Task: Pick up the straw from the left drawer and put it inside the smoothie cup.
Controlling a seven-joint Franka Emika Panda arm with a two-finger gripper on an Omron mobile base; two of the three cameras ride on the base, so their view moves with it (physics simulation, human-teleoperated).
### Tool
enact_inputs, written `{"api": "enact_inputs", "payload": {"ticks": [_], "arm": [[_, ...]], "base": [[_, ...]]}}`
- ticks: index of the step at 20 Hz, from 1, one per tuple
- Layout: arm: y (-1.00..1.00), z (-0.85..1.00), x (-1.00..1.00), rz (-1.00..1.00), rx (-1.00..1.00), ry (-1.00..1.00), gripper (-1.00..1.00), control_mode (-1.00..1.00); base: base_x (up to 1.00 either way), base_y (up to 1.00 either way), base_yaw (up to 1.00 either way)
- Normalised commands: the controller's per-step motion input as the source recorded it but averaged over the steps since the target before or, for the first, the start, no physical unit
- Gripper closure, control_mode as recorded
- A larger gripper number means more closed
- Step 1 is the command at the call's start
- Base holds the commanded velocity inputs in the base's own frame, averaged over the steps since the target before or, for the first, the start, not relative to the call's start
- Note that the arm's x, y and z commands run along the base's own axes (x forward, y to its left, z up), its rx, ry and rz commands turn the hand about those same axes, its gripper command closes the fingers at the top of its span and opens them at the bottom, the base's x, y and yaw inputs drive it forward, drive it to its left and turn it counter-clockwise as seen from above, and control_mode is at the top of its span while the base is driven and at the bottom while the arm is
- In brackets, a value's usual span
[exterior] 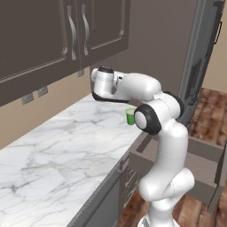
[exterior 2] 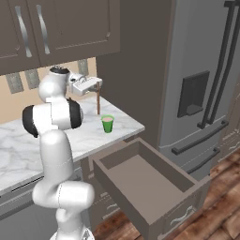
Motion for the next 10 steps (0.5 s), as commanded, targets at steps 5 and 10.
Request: {"api": "enact_inputs", "payload": {"ticks": [5,10], "arm": [[0.0,-0.11,-0.02,0.06,0.0,-0.01,1.0,-1.0],[0.0,-0.33,0.0,0.06,0.0,0.0,1.0,-1.0]], "base": [[0.0,0.0,0.0],[0.0,0.0,0.0]]}}
